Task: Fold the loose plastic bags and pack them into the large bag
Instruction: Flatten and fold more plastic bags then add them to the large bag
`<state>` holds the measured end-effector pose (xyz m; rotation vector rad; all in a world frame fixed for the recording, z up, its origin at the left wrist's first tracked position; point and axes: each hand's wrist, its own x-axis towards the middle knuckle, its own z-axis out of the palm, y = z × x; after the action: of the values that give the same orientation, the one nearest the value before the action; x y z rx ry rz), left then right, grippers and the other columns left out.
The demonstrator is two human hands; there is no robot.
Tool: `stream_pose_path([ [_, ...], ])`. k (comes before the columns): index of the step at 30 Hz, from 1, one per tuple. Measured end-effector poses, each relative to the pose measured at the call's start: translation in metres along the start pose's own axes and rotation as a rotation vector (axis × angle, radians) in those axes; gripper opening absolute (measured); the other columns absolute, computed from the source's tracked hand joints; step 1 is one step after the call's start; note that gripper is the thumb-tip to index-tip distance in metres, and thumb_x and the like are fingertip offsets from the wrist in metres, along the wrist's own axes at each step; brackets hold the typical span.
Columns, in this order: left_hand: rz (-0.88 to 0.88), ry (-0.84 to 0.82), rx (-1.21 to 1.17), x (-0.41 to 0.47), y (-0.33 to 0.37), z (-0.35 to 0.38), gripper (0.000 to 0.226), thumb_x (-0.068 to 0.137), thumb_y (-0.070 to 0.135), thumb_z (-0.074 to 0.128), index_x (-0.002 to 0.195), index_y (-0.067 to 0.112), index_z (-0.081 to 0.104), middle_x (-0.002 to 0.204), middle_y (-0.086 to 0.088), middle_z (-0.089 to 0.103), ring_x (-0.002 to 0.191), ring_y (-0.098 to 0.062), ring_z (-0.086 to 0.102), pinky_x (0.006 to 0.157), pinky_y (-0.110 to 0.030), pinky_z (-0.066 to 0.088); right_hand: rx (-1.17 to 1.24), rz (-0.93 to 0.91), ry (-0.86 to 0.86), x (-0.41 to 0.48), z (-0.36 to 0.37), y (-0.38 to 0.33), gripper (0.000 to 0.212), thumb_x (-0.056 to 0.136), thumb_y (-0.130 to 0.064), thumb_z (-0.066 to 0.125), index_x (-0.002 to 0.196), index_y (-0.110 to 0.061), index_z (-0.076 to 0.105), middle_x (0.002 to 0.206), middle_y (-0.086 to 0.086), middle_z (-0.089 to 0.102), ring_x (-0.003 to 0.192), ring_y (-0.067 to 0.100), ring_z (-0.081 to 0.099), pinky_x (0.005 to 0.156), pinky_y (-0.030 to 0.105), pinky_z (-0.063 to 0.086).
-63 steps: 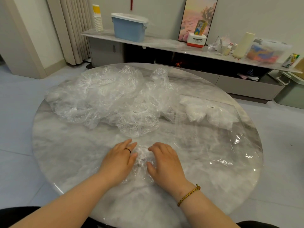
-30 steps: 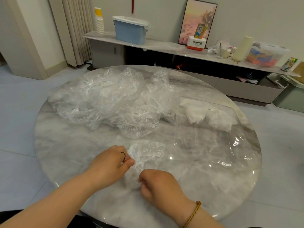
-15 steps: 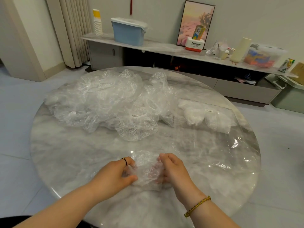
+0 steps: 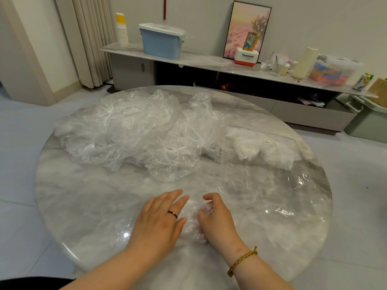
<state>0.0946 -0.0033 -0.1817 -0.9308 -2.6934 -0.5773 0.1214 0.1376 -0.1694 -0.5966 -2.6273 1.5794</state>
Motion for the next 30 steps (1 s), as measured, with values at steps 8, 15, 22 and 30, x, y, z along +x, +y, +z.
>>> stream_pose_path([
  [8, -0.031, -0.318, 0.17, -0.002, 0.001, 0.02, 0.077, 0.098, 0.034, -0.002, 0.099, 0.012, 0.073, 0.105, -0.001, 0.071, 0.108, -0.018, 0.06, 0.107, -0.025, 0.007, -0.584, -0.397, 0.247, -0.004, 0.008, 0.006, 0.042, 0.079, -0.009, 0.043, 0.119, -0.021, 0.041, 0.121, 0.001, 0.056, 0.095, 0.015, 0.064, 0.074, 0.018, 0.05],
  [15, 0.001, -0.379, 0.242, -0.005, -0.004, 0.028, 0.079, 0.097, 0.034, -0.002, 0.096, 0.013, 0.074, 0.103, 0.0, 0.071, 0.096, -0.013, 0.068, 0.106, -0.024, 0.007, -0.878, -0.439, 0.106, -0.006, 0.021, 0.013, 0.048, 0.069, -0.027, 0.034, 0.095, -0.017, 0.073, 0.099, -0.002, 0.072, 0.094, 0.014, 0.069, 0.094, 0.029, 0.031],
  [22, 0.039, -0.454, 0.238, -0.009, -0.002, 0.031, 0.05, 0.087, 0.032, 0.028, 0.096, 0.014, 0.074, 0.104, -0.001, 0.071, 0.096, -0.014, 0.068, 0.107, -0.025, 0.006, -0.948, -0.361, -0.036, -0.009, 0.018, 0.024, 0.048, 0.085, -0.033, 0.031, 0.092, -0.016, 0.075, 0.101, -0.001, 0.072, 0.095, 0.012, 0.068, 0.104, 0.023, 0.012],
  [30, -0.11, -0.397, 0.184, 0.008, 0.01, 0.012, 0.086, 0.073, 0.054, -0.011, 0.148, 0.016, 0.003, 0.156, 0.006, -0.001, 0.143, -0.011, 0.002, 0.113, -0.024, 0.0, -0.967, -0.291, -0.128, -0.008, 0.021, 0.026, 0.048, 0.071, -0.031, 0.034, 0.093, -0.017, 0.075, 0.103, -0.001, 0.071, 0.095, 0.011, 0.068, 0.104, 0.024, 0.016],
])
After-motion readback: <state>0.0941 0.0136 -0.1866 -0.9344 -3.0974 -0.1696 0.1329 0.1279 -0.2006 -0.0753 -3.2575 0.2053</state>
